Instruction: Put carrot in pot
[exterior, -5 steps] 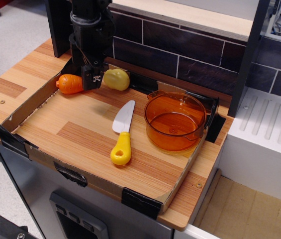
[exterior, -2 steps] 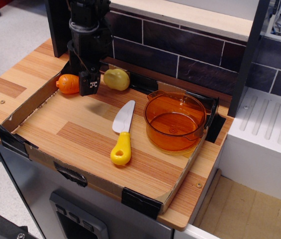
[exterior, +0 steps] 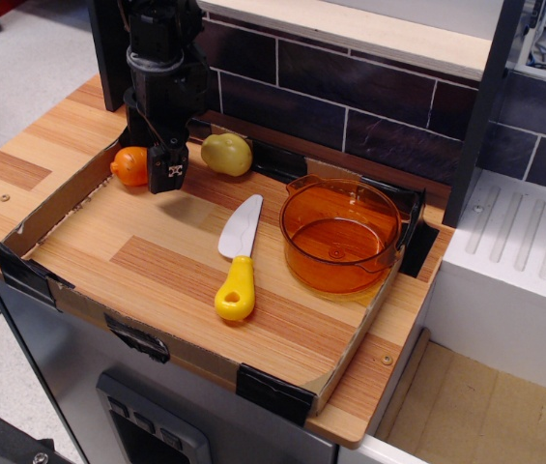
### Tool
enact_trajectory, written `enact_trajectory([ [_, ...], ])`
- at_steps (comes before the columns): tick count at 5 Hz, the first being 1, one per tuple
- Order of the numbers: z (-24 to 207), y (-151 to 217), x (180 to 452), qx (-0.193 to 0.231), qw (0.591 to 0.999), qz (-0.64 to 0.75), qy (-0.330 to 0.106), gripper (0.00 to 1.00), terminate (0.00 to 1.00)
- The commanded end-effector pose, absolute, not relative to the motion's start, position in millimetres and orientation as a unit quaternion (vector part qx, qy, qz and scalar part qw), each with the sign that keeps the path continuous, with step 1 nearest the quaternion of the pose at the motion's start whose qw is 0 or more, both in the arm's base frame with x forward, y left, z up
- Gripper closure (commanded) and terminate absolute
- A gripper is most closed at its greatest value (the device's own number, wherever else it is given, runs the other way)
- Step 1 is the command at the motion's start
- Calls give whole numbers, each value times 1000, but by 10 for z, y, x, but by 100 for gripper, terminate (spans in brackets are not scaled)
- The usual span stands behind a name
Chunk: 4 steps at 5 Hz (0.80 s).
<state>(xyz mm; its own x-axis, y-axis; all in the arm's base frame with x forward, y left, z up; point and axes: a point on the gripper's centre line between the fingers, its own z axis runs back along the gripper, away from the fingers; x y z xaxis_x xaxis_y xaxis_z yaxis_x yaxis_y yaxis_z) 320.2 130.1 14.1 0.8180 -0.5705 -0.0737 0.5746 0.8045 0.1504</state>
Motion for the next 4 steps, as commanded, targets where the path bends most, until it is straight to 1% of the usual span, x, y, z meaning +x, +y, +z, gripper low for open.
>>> enact_trajectory([
  [1,226,1275,3280,107,946,-306,16,0,0],
  [2,212,1268,3254,113,944,-308,22,0,0],
  [3,202,1261,3236,115,946,-302,18,100,0],
  [4,248,1258,3200,106,949,-296,11,100,0],
])
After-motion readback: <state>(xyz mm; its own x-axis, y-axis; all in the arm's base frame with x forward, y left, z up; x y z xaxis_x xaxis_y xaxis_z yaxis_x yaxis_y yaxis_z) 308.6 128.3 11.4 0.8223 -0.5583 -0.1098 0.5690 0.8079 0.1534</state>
